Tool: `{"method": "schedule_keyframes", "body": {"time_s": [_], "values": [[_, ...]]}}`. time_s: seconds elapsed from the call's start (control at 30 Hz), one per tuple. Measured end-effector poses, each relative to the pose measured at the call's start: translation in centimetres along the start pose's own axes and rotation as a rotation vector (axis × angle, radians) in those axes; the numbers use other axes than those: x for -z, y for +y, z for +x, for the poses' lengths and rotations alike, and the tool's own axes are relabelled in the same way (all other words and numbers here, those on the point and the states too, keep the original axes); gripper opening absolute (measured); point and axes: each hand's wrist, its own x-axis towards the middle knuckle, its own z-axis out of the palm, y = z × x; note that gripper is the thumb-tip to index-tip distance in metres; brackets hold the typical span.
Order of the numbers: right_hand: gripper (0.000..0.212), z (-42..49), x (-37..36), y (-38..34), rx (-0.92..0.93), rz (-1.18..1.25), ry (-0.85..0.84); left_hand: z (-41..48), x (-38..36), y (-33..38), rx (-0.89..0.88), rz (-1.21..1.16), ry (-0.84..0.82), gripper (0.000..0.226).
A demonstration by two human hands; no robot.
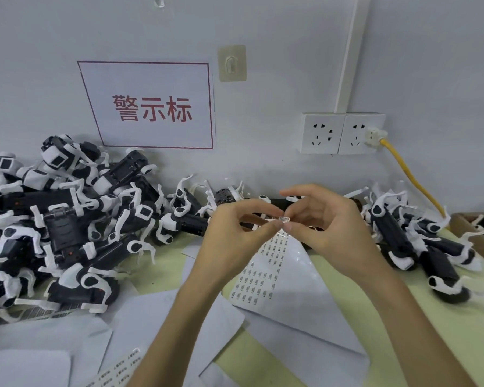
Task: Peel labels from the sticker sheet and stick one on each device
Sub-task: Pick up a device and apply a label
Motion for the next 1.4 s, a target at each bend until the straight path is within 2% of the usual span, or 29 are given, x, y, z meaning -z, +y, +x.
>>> {"method": "schedule_keyframes", "body": {"time_s": [0.13,0.2,0.27,0.37,0.47,0.63,0.9,1.0,1.13,1.27,1.33,1.4], "values": [[0.049,-0.1,-0.2,-0.2,0.006,-0.01,-0.036,-0.1,-0.2,0.2,0.0,0.017,0.052,0.012],[0.051,0.0,-0.3,-0.3,-0.001,0.008,-0.043,-0.1,-0.2,0.2,0.01,-0.047,0.079,0.012],[0.048,0.0,-0.7,-0.3,-0.014,0.066,-0.01,-0.1,-0.2,0.2,0.066,-0.231,0.095,0.009],[0.027,0.0,-1.6,-0.5,-0.038,0.205,0.117,-0.3,-0.4,0.4,0.194,-0.601,0.029,0.003],[0.011,-0.1,-2.3,-0.6,-0.062,0.267,0.201,-0.5,-0.7,0.4,0.243,-0.749,-0.022,0.007],[0.004,-0.2,-2.5,-0.8,-0.067,0.303,0.271,-0.7,-1.3,0.1,0.25,-0.722,-0.056,0.021],[0.004,-0.2,-2.9,-0.7,-0.129,0.34,0.334,-0.8,-2.0,-0.2,0.257,-0.706,-0.016,0.015],[0.003,-0.2,-2.7,-0.6,-0.107,0.287,0.339,-0.8,-2.1,-0.4,0.249,-0.679,0.002,0.012],[0.008,-0.3,-2.5,-0.3,-0.04,0.066,0.309,-0.5,-2.1,-1.0,0.3,-0.636,0.04,0.011],[0.012,-0.2,-2.4,-0.3,0.011,0.067,0.375,0.2,-1.7,-3.3,0.473,-0.782,0.188,0.013],[0.012,-0.1,-2.0,-0.4,0.006,0.099,0.412,0.6,-0.8,-5.2,0.609,-0.949,0.289,0.023],[0.011,0.0,-1.6,-0.5,-0.009,0.144,0.415,0.6,0.4,-7.5,0.733,-1.144,0.402,0.023]]}}
